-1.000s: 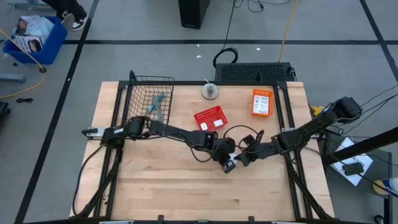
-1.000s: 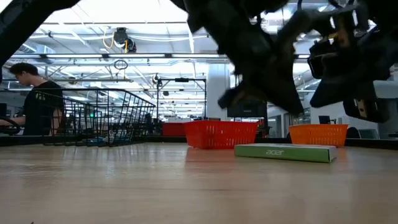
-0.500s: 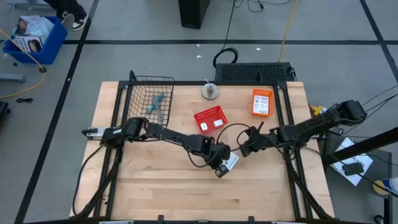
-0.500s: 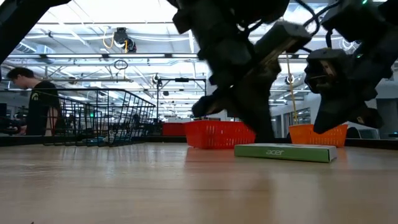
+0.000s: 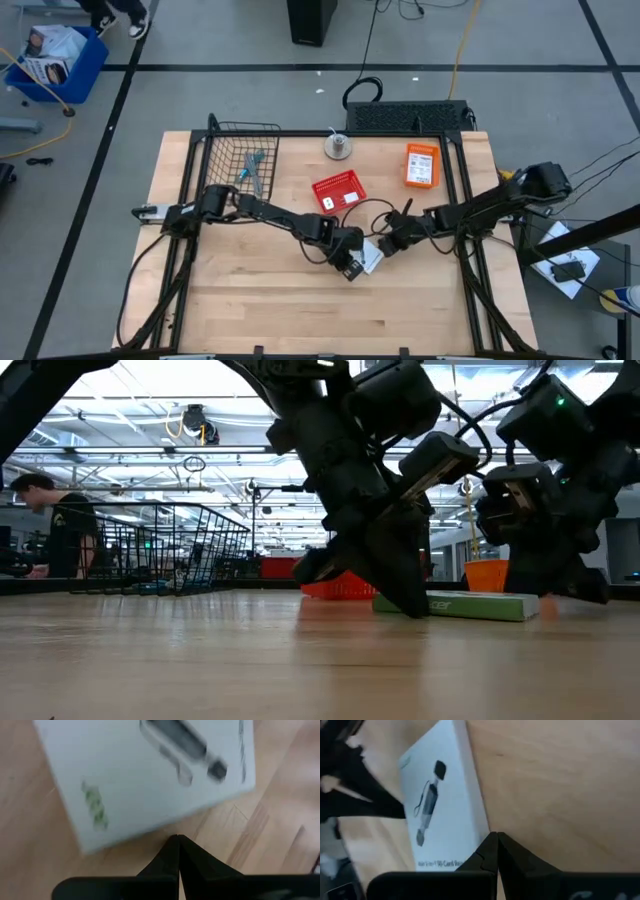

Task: Pick and place items into bin
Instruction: Put the white card reader box into the orange bin

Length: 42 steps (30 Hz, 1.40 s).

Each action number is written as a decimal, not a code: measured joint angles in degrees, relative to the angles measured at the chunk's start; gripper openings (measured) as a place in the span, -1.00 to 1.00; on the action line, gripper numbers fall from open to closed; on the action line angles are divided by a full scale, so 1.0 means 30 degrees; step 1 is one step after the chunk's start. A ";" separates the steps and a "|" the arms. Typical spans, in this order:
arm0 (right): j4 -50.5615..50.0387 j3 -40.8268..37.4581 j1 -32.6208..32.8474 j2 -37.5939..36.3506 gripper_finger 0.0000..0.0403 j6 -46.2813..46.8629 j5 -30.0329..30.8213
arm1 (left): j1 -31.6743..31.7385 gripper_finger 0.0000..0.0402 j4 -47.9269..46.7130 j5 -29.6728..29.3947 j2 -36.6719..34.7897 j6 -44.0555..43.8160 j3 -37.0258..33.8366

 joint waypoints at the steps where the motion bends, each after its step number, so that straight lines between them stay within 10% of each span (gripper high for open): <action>1: 0.0600 -0.0033 0.0002 0.0119 -1.00 0.0013 -0.0152 | 0.0084 -0.99 0.0103 0.0158 0.0015 -0.0004 -0.0014; 42: 0.7478 0.0053 0.1158 0.0030 -1.00 0.1005 -0.0557 | 0.0796 -0.98 0.2013 -0.0025 0.0189 0.0084 -0.0036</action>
